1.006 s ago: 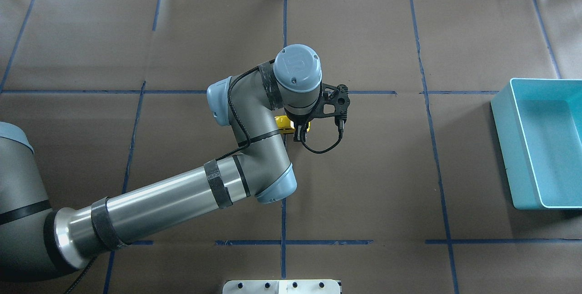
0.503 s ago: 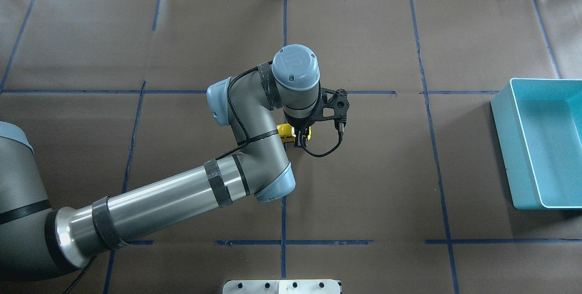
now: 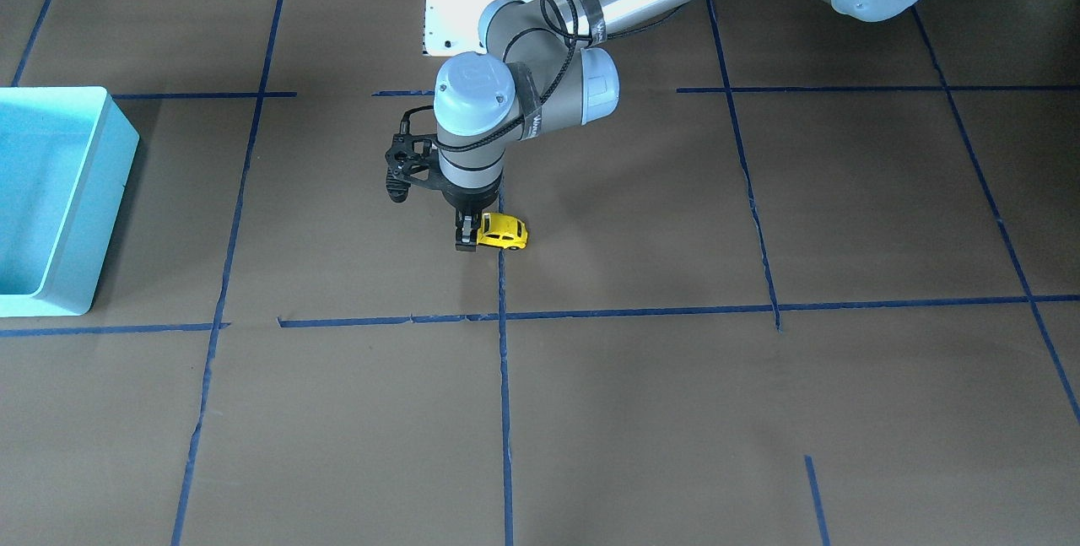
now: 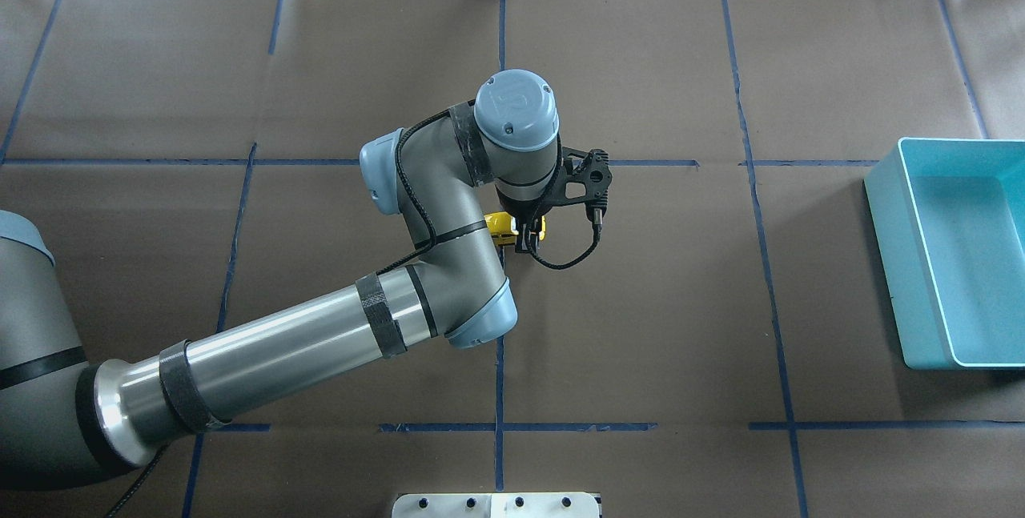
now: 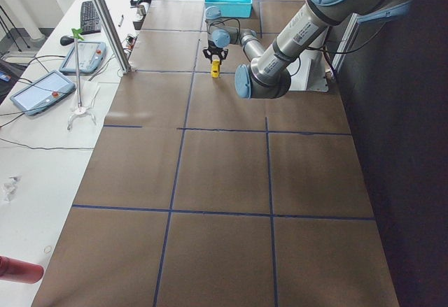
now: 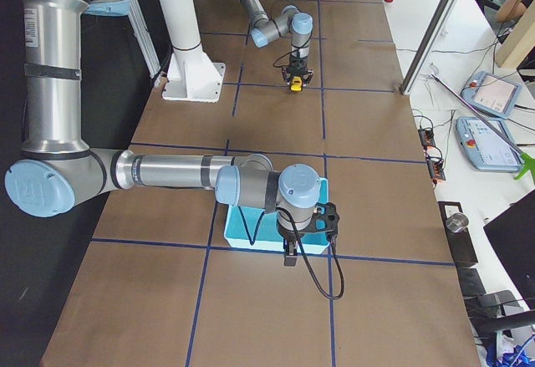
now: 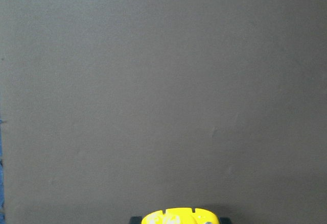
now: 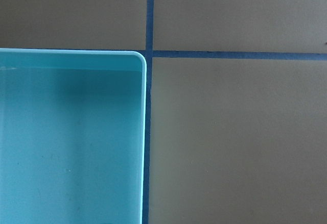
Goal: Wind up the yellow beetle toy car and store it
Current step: 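Press the car down with the left gripper and drag it backward to wind it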
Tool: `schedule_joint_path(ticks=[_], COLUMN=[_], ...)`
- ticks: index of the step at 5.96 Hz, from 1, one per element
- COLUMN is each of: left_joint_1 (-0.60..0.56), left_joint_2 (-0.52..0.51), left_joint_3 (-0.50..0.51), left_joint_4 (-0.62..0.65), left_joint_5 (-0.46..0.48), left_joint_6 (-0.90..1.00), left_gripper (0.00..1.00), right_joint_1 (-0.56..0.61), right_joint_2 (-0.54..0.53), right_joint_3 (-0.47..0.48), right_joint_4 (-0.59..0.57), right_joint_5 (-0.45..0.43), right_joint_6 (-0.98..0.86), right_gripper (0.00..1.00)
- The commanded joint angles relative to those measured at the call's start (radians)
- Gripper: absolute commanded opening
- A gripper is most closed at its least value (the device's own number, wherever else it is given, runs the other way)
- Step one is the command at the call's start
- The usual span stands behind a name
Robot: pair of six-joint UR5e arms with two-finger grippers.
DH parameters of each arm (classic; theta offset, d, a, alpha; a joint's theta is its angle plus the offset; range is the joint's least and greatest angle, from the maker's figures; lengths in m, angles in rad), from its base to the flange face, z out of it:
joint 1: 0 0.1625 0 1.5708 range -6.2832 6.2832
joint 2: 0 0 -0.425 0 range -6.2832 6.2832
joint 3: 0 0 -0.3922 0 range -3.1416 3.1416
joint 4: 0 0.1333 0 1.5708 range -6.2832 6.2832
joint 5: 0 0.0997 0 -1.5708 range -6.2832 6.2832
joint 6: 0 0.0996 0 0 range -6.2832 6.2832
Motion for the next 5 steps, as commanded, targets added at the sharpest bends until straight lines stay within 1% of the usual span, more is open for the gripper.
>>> schedule_joint_path(ticks=[1,4,5], left_joint_1=[-0.009,-0.01,-0.009], left_joint_2=[0.003,0.006,0.005], left_joint_3=[-0.003,-0.001,-0.001], left_joint_4=[-0.003,-0.015,-0.024], left_joint_5=[0.005,0.005,0.005], left_joint_6=[-0.001,-0.011,-0.079], left_gripper=[0.08,0.08,0.07], right_joint_1=[0.0,0.0,0.0], right_joint_2=[0.002,0.002,0.002], right_joint_3=[0.0,0.0,0.0], right_joint_4=[0.0,0.0,0.0], right_joint_5=[0.0,0.0,0.0], right_joint_6=[0.0,0.0,0.0], right_gripper=[1.0,1.0,1.0])
